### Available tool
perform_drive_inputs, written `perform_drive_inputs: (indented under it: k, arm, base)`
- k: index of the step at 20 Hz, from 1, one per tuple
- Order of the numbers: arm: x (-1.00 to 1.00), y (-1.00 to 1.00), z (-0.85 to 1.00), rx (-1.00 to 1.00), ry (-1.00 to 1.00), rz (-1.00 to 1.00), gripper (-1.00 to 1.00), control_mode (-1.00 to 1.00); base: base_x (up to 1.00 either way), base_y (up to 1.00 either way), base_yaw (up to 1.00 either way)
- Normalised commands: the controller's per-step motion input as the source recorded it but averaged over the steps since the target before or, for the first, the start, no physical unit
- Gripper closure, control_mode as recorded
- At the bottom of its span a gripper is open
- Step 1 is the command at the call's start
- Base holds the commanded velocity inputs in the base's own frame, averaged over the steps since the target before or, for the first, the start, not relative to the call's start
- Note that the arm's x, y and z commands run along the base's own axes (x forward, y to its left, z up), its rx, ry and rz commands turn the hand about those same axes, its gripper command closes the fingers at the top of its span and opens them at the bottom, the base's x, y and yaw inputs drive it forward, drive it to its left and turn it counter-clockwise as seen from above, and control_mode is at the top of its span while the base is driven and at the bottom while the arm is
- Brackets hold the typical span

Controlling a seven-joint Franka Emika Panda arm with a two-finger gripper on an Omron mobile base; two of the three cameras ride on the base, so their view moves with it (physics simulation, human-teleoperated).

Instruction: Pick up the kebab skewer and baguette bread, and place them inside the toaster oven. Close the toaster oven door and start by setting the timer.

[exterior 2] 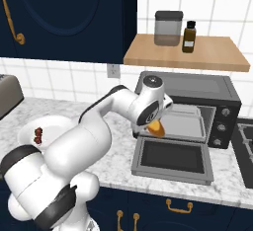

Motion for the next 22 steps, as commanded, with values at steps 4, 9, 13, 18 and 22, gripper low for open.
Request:
perform_drive_inputs:
  k: [4,9,13,18,22]
  arm:
    - [0.28,-0.11,-0.04,-0.02,-0.06,0.0,1.0,-1.0]
    - [0.34,-0.26,-0.13,0.0,-0.02,0.01,1.0,-1.0]
    - [0.17,-0.19,-0.06,0.0,-0.03,0.07,1.0,-1.0]
    - [0.02,0.0,-0.22,0.0,0.0,0.11,1.0,-1.0]
    - [0.24,0.0,-0.01,-0.02,0.0,0.14,1.0,-1.0]
  base:
    - [0.0,0.0,0.0]
    - [0.0,0.0,0.0]
    - [0.0,0.0,0.0]
    - [0.0,0.0,0.0]
    - [0.0,0.0,0.0]
